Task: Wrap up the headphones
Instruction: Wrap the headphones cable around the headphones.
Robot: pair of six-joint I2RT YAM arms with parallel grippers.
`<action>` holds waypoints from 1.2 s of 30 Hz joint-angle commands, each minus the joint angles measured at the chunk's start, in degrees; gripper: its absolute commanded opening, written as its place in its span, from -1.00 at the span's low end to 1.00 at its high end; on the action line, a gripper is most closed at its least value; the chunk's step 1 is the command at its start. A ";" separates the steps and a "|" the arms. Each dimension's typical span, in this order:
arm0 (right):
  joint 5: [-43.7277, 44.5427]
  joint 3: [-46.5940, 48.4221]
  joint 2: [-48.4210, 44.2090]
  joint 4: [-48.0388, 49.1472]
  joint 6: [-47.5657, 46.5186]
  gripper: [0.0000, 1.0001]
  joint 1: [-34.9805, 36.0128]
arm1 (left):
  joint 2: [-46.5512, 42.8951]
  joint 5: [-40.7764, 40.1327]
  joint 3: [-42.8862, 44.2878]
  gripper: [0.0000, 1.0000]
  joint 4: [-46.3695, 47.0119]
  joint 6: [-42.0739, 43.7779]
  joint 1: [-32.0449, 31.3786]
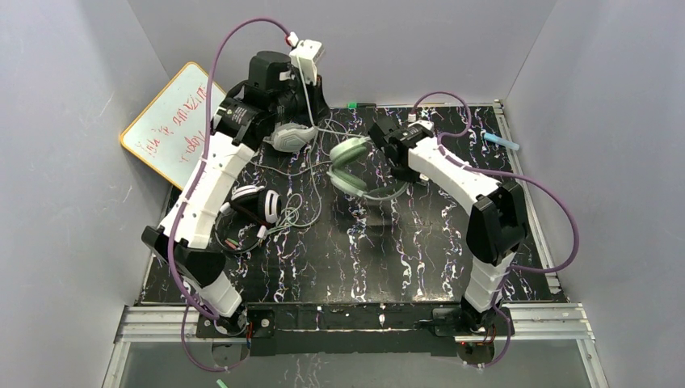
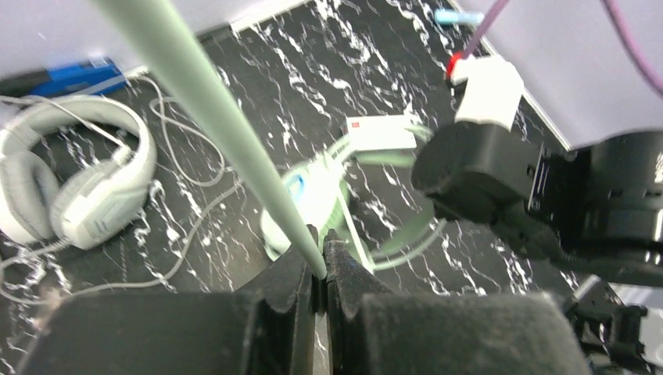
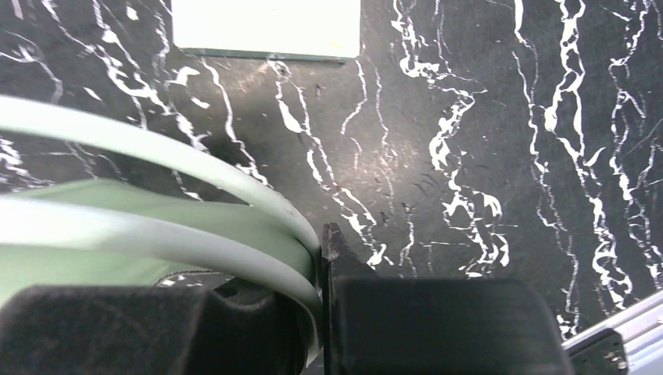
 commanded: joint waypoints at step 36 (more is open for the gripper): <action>-32.95 29.39 2.73 0.96 18.39 -0.97 -19.72 | -15.91 3.06 -51.24 -1.00 13.55 -7.82 -15.26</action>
